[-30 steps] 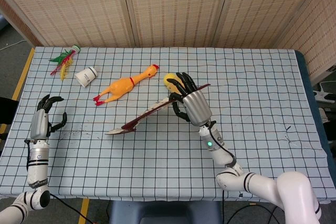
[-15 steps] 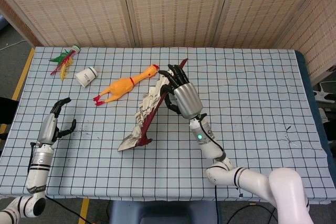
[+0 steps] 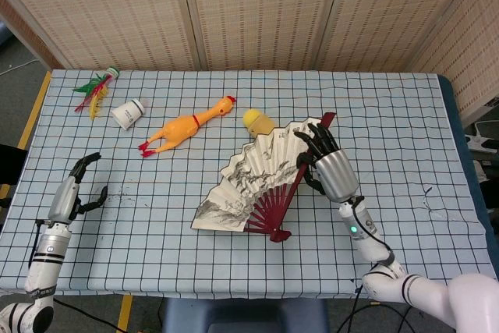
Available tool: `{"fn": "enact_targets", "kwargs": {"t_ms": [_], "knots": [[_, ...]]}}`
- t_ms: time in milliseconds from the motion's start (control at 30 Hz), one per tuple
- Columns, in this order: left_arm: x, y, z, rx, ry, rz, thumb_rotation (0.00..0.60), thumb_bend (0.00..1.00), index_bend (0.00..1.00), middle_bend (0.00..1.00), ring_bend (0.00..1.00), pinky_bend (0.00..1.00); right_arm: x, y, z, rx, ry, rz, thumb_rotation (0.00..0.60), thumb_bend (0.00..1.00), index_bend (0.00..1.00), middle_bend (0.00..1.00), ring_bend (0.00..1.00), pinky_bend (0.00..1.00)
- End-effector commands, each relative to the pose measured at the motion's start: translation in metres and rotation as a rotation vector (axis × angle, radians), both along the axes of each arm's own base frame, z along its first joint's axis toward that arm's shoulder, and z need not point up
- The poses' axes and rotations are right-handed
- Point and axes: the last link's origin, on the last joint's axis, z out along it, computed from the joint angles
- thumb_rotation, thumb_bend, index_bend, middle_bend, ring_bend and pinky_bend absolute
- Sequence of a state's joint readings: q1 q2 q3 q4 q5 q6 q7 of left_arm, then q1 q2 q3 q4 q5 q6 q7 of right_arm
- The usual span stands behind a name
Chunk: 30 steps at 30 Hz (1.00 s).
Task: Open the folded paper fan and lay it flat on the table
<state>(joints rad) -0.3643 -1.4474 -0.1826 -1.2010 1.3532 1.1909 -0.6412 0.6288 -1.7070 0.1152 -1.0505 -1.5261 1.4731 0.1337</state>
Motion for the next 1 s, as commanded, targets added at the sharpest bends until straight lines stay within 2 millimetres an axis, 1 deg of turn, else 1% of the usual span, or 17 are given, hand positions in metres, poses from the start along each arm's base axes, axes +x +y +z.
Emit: {"fn": "enact_targets", "kwargs": {"t_ms": [33, 67, 100, 133, 167, 200, 300, 433, 500, 633, 700, 733, 833, 867, 900, 967, 1000], "knots": [[-0.002, 0.000, -0.001, 0.014, 0.000, -0.002, 0.600, 0.46, 0.08, 0.09, 0.00, 0.09, -0.036, 0.013, -0.001, 0.014, 0.092, -0.072, 0.600, 0.63, 0.30, 0.13, 0.00, 0.05], [-0.003, -0.001, -0.002, 0.015, -0.002, -0.001, 0.600, 0.46, 0.08, 0.09, 0.00, 0.09, -0.045, 0.016, -0.002, 0.022, 0.115, -0.099, 0.600, 0.62, 0.22, 0.12, 0.00, 0.05], [-0.004, -0.001, -0.004, 0.013, -0.003, 0.000, 0.600, 0.46, 0.08, 0.09, 0.00, 0.09, -0.058, 0.019, -0.005, 0.033, 0.147, -0.135, 0.600, 0.59, 0.11, 0.09, 0.00, 0.03], [-0.006, -0.002, -0.005, 0.011, 0.001, 0.001, 0.600, 0.46, 0.08, 0.09, 0.00, 0.09, -0.066, 0.022, -0.006, 0.043, 0.172, -0.162, 0.600, 0.53, 0.04, 0.05, 0.00, 0.02], [-0.007, -0.002, -0.006, 0.008, 0.007, 0.001, 0.600, 0.46, 0.08, 0.09, 0.00, 0.09, -0.074, 0.024, -0.008, 0.053, 0.196, -0.191, 0.600, 0.49, 0.02, 0.03, 0.00, 0.01], [-0.009, -0.003, -0.007, 0.006, 0.013, 0.002, 0.600, 0.46, 0.08, 0.09, 0.00, 0.09, -0.083, 0.026, -0.008, 0.061, 0.225, -0.222, 0.600, 0.40, 0.00, 0.01, 0.00, 0.00], [-0.013, -0.005, -0.008, 0.004, 0.017, 0.003, 0.600, 0.46, 0.08, 0.09, 0.00, 0.09, -0.099, 0.034, -0.001, 0.056, 0.289, -0.272, 0.600, 0.25, 0.00, 0.00, 0.00, 0.00], [-0.017, -0.006, -0.006, 0.007, 0.014, 0.004, 0.600, 0.46, 0.08, 0.09, 0.00, 0.09, -0.113, 0.044, 0.009, 0.067, 0.399, -0.321, 0.600, 0.14, 0.00, 0.00, 0.00, 0.00], [-0.018, -0.006, -0.005, 0.007, 0.021, 0.003, 0.600, 0.46, 0.08, 0.09, 0.00, 0.09, -0.119, 0.049, 0.012, 0.099, 0.465, -0.357, 0.600, 0.11, 0.00, 0.00, 0.00, 0.00], [-0.021, -0.005, -0.004, 0.008, 0.034, 0.006, 0.600, 0.46, 0.06, 0.07, 0.00, 0.09, -0.121, 0.053, 0.015, 0.136, 0.532, -0.399, 0.600, 0.09, 0.00, 0.00, 0.00, 0.00], [-0.023, -0.003, 0.000, 0.014, 0.035, 0.010, 0.600, 0.46, 0.03, 0.03, 0.00, 0.09, -0.127, 0.060, 0.021, 0.159, 0.653, -0.468, 0.600, 0.09, 0.00, 0.00, 0.00, 0.00], [-0.025, -0.005, 0.004, 0.008, 0.079, -0.004, 0.600, 0.46, 0.02, 0.02, 0.00, 0.09, -0.125, 0.064, 0.029, 0.133, 0.655, -0.488, 0.600, 0.09, 0.00, 0.00, 0.00, 0.00], [-0.028, -0.016, 0.014, -0.032, 0.228, -0.048, 0.600, 0.46, 0.00, 0.00, 0.00, 0.09, -0.106, 0.079, 0.049, 0.047, 0.515, -0.484, 0.600, 0.09, 0.00, 0.00, 0.00, 0.00], [-0.029, -0.019, 0.019, -0.038, 0.310, -0.065, 0.600, 0.46, 0.00, 0.00, 0.00, 0.09, -0.100, 0.084, 0.057, 0.006, 0.466, -0.453, 0.600, 0.09, 0.00, 0.00, 0.00, 0.00], [-0.030, -0.023, 0.027, -0.021, 0.441, -0.089, 0.600, 0.45, 0.00, 0.00, 0.00, 0.08, -0.095, 0.092, 0.068, -0.063, 0.404, -0.408, 0.600, 0.09, 0.00, 0.00, 0.00, 0.00], [-0.028, -0.029, 0.035, 0.047, 0.588, -0.098, 0.587, 0.45, 0.00, 0.00, 0.00, 0.07, -0.097, 0.107, 0.081, -0.153, 0.365, -0.377, 0.600, 0.09, 0.00, 0.00, 0.00, 0.00], [-0.025, -0.033, 0.037, 0.076, 0.643, -0.103, 0.576, 0.45, 0.00, 0.00, 0.00, 0.06, -0.101, 0.117, 0.087, -0.196, 0.360, -0.386, 0.600, 0.09, 0.00, 0.00, 0.00, 0.00]]}}
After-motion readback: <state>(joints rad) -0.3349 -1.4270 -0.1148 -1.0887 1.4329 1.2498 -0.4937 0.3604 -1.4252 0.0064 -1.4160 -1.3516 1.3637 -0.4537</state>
